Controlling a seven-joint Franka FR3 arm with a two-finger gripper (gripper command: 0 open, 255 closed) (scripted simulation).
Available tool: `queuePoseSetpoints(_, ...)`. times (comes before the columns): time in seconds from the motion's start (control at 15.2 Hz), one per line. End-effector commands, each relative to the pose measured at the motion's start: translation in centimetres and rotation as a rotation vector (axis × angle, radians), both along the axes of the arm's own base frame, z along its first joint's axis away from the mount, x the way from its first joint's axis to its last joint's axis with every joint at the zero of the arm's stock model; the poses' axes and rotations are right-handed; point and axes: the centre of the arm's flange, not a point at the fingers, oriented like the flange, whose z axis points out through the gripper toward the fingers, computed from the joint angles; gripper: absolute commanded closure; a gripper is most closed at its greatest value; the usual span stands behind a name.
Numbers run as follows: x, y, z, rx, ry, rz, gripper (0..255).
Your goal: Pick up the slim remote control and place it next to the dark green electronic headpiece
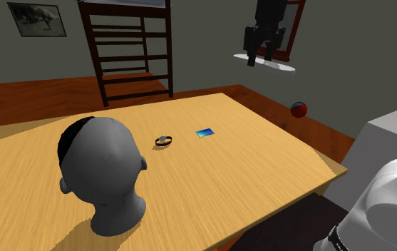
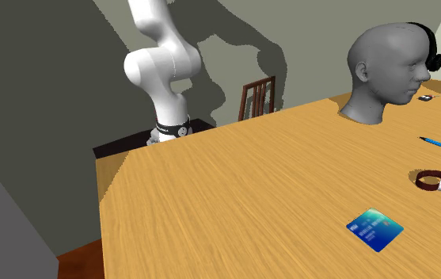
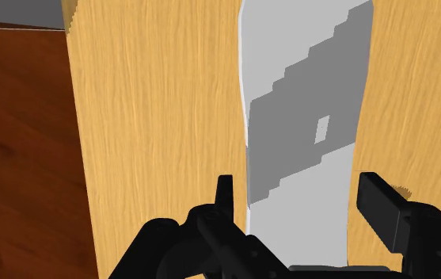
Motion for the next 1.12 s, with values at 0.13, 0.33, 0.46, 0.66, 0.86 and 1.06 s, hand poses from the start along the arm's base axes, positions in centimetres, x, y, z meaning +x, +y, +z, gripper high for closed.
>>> queuePoseSetpoints(0.13,1.8,5.2,-0.2,0.001,0.000,-0.002,255)
queuePoseSetpoints(0.33,3.0,8.9,-0.2,0.001,0.000,-0.002,255)
queuePoseSetpoints(0.46,3.9,11.4,-0.2,0.001,0.000,-0.002,255)
queuePoseSetpoints(0.66,5.2,15.2,-0.1,0.001,0.000,-0.002,255)
queuePoseSetpoints(0.86,6.5,18.9,-0.1,0.001,0.000,-0.002,255)
queuePoseSetpoints(1.06,7.8,22.7,-0.1,0.001,0.000,-0.002,255)
